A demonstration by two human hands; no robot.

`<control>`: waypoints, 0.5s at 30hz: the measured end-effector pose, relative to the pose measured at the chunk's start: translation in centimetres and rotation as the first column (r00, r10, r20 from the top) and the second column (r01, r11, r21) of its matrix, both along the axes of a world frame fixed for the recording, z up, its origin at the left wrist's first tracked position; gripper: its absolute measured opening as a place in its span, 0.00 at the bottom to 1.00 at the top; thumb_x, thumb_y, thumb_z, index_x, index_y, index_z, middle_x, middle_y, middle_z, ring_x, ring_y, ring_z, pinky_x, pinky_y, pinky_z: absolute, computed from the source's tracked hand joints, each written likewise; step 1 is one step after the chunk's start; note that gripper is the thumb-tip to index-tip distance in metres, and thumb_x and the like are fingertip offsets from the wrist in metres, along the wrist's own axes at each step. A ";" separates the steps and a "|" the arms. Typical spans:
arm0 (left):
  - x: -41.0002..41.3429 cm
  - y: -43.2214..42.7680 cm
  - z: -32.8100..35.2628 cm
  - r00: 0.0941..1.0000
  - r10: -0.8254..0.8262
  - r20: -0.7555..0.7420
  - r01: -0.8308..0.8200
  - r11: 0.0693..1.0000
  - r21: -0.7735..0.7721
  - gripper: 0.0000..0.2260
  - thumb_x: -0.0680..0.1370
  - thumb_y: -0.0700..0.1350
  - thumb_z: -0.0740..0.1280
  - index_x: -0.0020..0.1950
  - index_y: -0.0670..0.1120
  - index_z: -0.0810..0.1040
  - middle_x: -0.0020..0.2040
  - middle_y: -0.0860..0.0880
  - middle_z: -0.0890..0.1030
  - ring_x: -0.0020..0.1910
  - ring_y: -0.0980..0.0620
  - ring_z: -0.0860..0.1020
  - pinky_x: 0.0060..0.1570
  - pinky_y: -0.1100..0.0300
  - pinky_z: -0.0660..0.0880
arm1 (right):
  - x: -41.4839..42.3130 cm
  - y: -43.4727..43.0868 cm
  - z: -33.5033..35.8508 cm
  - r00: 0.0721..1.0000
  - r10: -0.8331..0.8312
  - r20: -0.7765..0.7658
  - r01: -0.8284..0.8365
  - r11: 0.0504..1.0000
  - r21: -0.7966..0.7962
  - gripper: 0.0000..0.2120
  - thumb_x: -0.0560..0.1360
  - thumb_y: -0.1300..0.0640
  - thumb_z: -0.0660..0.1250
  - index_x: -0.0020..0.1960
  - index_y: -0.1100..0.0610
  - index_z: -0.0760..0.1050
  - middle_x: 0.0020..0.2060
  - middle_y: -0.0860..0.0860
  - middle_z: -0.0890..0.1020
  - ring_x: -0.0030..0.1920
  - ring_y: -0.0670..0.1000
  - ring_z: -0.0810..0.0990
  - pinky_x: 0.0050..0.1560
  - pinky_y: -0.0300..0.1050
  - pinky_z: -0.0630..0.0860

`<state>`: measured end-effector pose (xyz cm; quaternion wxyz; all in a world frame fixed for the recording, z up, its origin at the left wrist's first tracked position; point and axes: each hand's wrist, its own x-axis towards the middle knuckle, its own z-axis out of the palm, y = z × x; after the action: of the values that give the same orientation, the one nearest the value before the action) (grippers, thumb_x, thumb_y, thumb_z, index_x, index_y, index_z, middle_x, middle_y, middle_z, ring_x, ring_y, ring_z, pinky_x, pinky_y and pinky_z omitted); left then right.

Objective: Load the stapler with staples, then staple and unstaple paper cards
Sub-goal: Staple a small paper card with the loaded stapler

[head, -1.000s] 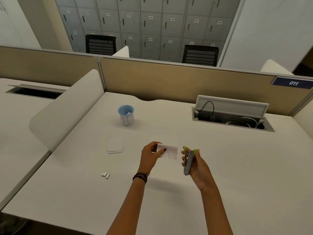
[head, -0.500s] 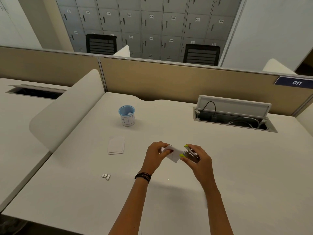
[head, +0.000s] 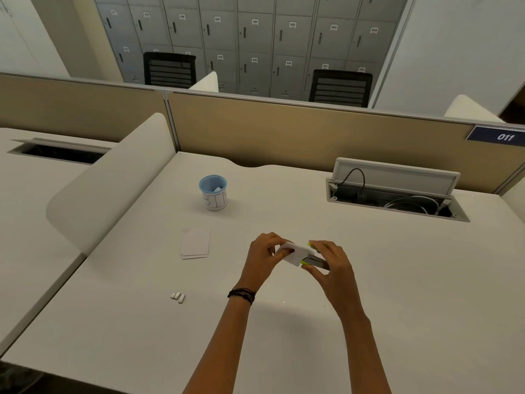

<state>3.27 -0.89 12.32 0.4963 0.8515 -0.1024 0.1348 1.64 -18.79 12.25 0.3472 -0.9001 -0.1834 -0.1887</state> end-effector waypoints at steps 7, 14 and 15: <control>0.3 -0.2 -0.2 1.000 -0.022 -0.016 0.021 1.000 -0.012 0.05 0.74 0.44 0.71 0.48 0.47 0.83 0.41 0.61 0.77 0.40 0.62 0.71 0.38 0.69 0.69 | 0.4 0.0 -0.4 0.999 0.010 -0.040 -0.010 1.000 -0.004 0.25 0.64 0.58 0.77 0.59 0.60 0.76 0.53 0.56 0.81 0.51 0.56 0.79 0.51 0.44 0.74; 0.3 -0.6 0.0 0.994 -0.031 -0.101 0.018 0.991 -0.134 0.05 0.74 0.41 0.70 0.49 0.43 0.82 0.43 0.50 0.82 0.40 0.66 0.76 0.39 0.71 0.73 | 0.6 0.7 -0.7 0.967 0.084 -0.240 -0.041 0.983 0.179 0.20 0.68 0.56 0.75 0.58 0.59 0.76 0.50 0.52 0.80 0.50 0.51 0.79 0.50 0.40 0.78; 0.3 -0.6 0.0 0.995 -0.019 -0.102 0.004 0.990 -0.140 0.05 0.74 0.42 0.70 0.48 0.43 0.81 0.44 0.51 0.81 0.40 0.65 0.76 0.38 0.70 0.74 | 0.5 0.8 -0.5 0.955 0.097 -0.280 -0.031 0.972 0.232 0.19 0.68 0.57 0.75 0.57 0.56 0.75 0.49 0.49 0.79 0.49 0.49 0.79 0.49 0.38 0.78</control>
<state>3.61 -1.49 12.28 0.5599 0.8200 -0.0720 0.0948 2.18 -18.01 11.70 0.4761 -0.8663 -0.1373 -0.0633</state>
